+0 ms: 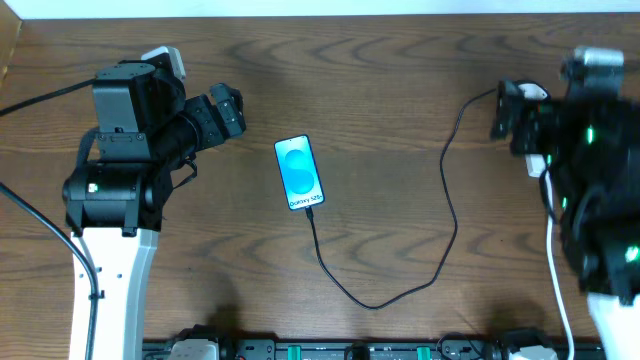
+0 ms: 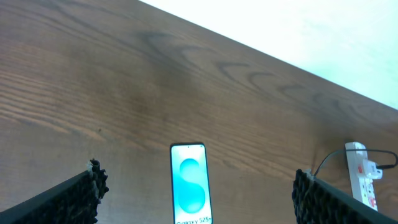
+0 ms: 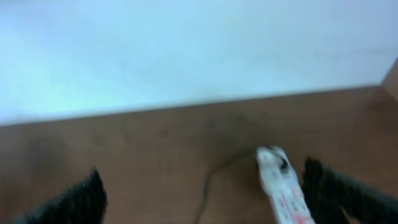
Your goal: Plug charger to phone and switch on socket
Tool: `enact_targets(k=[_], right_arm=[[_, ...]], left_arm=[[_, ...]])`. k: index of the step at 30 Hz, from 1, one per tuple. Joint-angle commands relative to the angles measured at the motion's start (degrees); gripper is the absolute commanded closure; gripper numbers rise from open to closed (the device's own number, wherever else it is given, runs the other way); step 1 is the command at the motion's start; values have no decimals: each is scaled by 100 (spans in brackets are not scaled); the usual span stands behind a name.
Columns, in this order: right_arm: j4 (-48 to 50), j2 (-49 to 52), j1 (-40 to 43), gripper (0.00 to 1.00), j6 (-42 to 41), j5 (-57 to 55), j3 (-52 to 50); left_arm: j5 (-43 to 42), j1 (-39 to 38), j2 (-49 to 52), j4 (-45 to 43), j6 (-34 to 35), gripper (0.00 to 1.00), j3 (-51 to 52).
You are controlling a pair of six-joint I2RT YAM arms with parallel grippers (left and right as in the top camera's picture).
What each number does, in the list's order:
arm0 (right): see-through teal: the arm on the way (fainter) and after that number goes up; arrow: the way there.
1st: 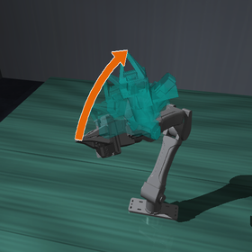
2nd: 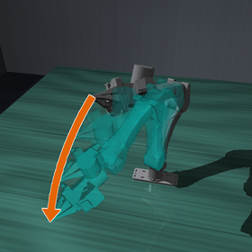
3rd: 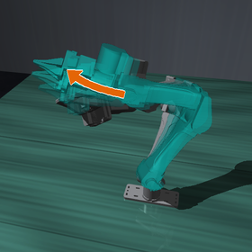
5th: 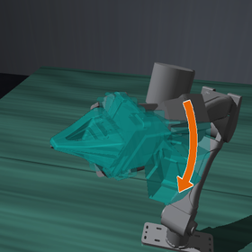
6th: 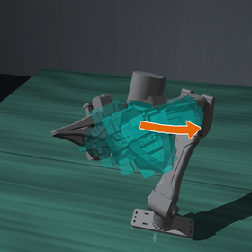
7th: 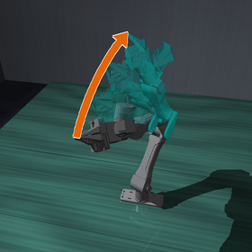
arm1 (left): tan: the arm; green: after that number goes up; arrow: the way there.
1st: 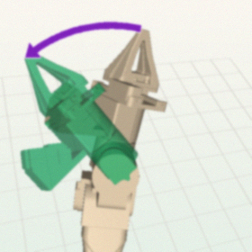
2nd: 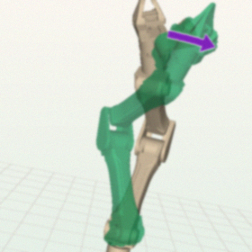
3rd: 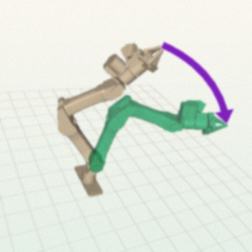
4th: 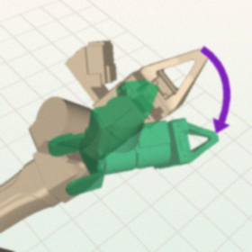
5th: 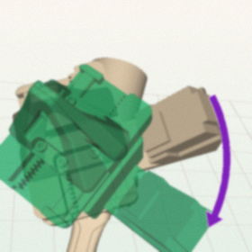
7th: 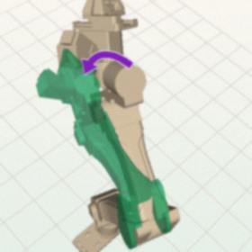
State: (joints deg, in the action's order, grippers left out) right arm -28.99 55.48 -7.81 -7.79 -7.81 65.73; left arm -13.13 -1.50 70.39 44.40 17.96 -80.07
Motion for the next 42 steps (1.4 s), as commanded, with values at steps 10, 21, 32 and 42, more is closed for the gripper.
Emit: enact_targets(k=[10,21,32,42], right_arm=[[2599,-2761,107,1,15,70,-3978],[3119,-4833,105,1,13,70,-5919],[3038,-5521,96,1,13,70,-6542],[2507,-5521,96,1,13,321,-6544]], left_arm=[[76,-2,-2,-2,-35,2,-13],[76,-2,-2,-2,-35,2,-15],[76,-2,-2,-2,-35,3,-13],[76,-2,-2,-2,-35,3,-13]])
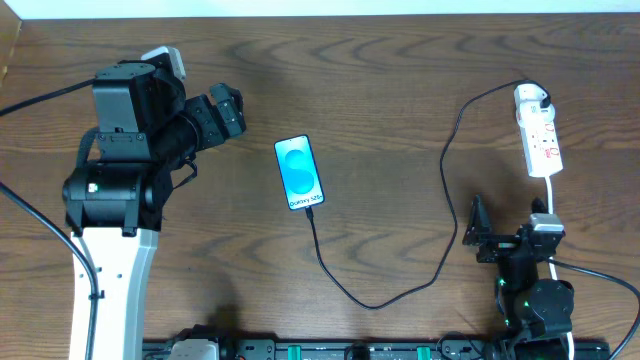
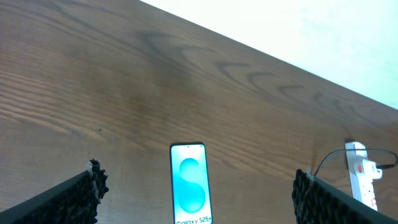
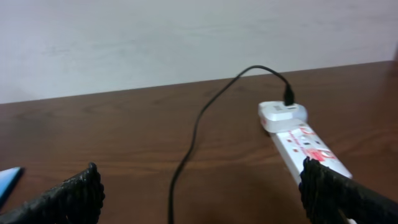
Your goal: Plug charger to phone and switch on socket
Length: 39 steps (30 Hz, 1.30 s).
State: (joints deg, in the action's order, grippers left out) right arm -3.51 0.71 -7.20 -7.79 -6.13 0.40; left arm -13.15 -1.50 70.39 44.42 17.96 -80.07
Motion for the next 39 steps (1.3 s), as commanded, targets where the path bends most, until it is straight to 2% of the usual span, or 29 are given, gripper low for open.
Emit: enact_targets(k=[1,39], right_arm=[[-39,-44,35,1,13,170,-11],[-37,-39,35,1,13,175,-9]], left_arm=[[79,-2,-2,-4,-35,3,-13],[79,-2,-2,83,-35,2,-13]])
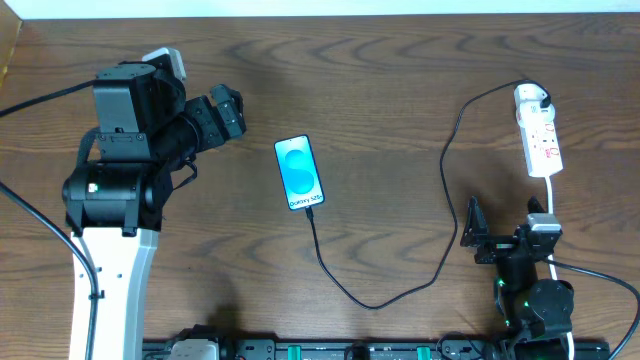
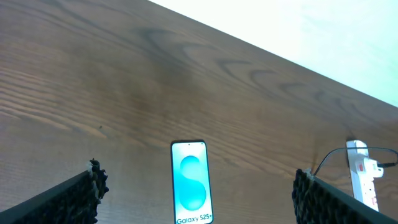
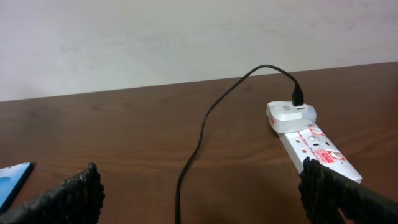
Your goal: Plug charger to phone and switch on socket
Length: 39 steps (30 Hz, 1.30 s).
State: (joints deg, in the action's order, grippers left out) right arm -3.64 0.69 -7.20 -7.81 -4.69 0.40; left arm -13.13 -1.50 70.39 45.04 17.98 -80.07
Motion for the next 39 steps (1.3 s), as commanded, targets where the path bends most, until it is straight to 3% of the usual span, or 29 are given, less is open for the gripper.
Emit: enact_targets(k=[1,14,30,39], right_arm=[[-24,-37,35,1,15,31,-9],[-24,-37,35,1,15,33,-9],[-24,-37,35,1,15,33,-9],[-24,-37,35,1,15,33,-9]], left_arm=[[76,-2,-4,22,-37,3,-9],[1025,-2,-671,-205,-42,2,581],[1019,-2,-3045,-3436,-42,2,3899],[1019,0,-4548,-5344,-542,2,5910]])
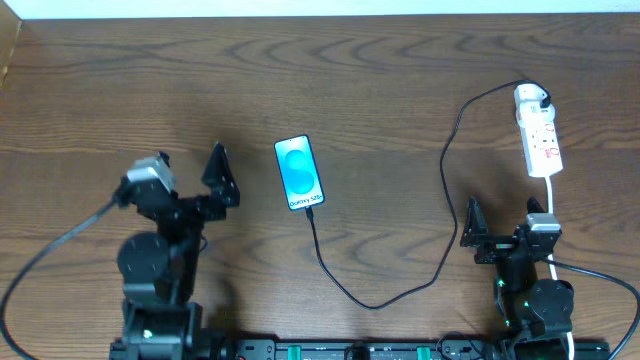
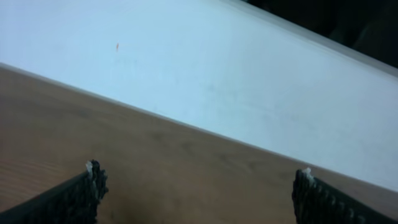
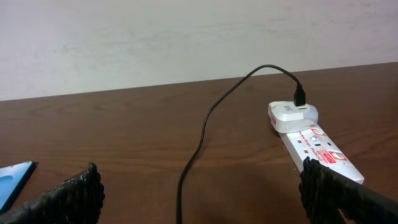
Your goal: Plug charger to phone and switch on socket
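A phone (image 1: 300, 172) with a lit blue screen lies face up mid-table. A black cable (image 1: 448, 215) meets its lower edge, loops toward the front and runs to a white charger (image 1: 530, 97) seated in the white power strip (image 1: 540, 142) at the back right. My left gripper (image 1: 212, 190) sits low at the front left, open and holding nothing; its wrist view shows only bare table and wall between its fingers (image 2: 87, 194). My right gripper (image 1: 503, 237) rests open at the front right, with the cable (image 3: 198, 146), charger (image 3: 292, 113) and strip (image 3: 314, 149) ahead of it.
The brown wooden table (image 1: 400, 60) ends at a pale wall behind. A white lead (image 1: 550, 195) runs from the strip toward the front past my right arm. The arm bases and a black rail (image 1: 350, 350) line the front edge.
My left arm was raised at the left of the phone and is now folded low at the front left; its camera now sees table and wall, not the phone. The right arm is unchanged.
First my right arm was over the power strip at the back right and the left arm was raised beside the phone. Then the right arm was low at the front right, open, and stayed there. Now the left arm is low too.
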Tool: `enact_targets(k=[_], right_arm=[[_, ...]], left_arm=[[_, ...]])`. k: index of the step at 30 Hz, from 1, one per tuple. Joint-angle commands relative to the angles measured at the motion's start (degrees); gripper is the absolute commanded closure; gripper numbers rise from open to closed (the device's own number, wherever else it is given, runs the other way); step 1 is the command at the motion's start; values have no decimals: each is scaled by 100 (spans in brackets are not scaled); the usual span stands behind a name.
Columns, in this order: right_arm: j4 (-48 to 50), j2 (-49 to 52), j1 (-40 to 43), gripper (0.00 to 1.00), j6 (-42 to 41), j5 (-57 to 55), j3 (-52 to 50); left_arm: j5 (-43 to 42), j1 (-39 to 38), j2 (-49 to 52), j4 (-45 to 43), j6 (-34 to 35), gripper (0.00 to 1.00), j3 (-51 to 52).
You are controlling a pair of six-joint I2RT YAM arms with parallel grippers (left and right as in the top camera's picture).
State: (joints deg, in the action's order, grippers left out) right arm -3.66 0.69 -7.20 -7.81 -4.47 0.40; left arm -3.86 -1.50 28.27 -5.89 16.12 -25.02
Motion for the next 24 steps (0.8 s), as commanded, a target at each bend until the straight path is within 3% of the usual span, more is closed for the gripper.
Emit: enact_targets(k=[1,9,24], right_arm=[[-22,-37,35,1,15,9,-9],[-22,-37,35,1,17,11,-9],[-22,-37,35,1,15,9,-9]], left_arm=[[94,0,-494,-363,-444,3,570],[94,-2,-1532,-455,-1126,2,1467],[205,-2,-2730,-262,-1178,2,2479]])
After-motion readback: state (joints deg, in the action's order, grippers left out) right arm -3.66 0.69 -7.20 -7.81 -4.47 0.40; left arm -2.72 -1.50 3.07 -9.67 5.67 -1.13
